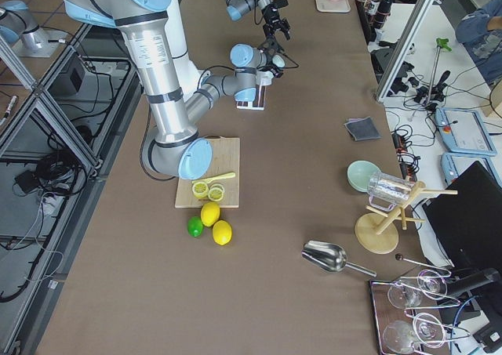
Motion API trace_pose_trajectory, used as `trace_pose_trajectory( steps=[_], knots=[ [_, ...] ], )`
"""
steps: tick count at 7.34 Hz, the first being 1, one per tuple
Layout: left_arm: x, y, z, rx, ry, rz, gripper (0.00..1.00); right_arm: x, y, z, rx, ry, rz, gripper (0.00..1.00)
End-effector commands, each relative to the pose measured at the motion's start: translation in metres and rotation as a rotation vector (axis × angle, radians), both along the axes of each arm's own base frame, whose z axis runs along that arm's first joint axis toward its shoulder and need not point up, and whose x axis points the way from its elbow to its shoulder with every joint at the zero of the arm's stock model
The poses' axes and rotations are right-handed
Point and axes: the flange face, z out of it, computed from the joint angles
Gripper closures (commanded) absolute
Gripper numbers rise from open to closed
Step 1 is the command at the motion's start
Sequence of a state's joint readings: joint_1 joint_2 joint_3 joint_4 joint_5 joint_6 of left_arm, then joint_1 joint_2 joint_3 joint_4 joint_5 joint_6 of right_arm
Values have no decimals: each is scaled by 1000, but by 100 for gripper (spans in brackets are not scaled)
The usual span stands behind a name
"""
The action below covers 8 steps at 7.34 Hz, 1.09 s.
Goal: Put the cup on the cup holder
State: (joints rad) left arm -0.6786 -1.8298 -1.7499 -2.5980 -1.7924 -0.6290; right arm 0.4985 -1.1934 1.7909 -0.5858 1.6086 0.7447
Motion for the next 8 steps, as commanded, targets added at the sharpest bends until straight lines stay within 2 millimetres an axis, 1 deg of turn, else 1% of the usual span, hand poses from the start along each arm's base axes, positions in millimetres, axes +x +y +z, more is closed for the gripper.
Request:
trace_pose_trajectory(
  steps=[1,2,3,4,5,6,7,8],
  knots=[
    [-80,-45,41,-232,-105,158,1,-9,9,3,7,10,12,100],
    [-94,-45,67,-327,-138,202,1,-11,12,2,8,8,13,100],
    [-121,-51,93,-461,-187,209,1,-14,14,4,7,11,18,100],
    [-134,-57,99,-585,-208,240,1,-15,16,4,7,11,15,100],
    [-139,-57,116,-677,-247,229,1,-16,18,6,5,14,12,100],
    [-150,-50,152,-782,-292,208,1,-17,20,8,4,17,13,100],
    [-171,-58,175,-892,-343,141,1,-19,25,12,2,21,19,100],
    [-215,-65,195,-984,-388,96,1,-21,28,12,1,20,16,100]
  ],
)
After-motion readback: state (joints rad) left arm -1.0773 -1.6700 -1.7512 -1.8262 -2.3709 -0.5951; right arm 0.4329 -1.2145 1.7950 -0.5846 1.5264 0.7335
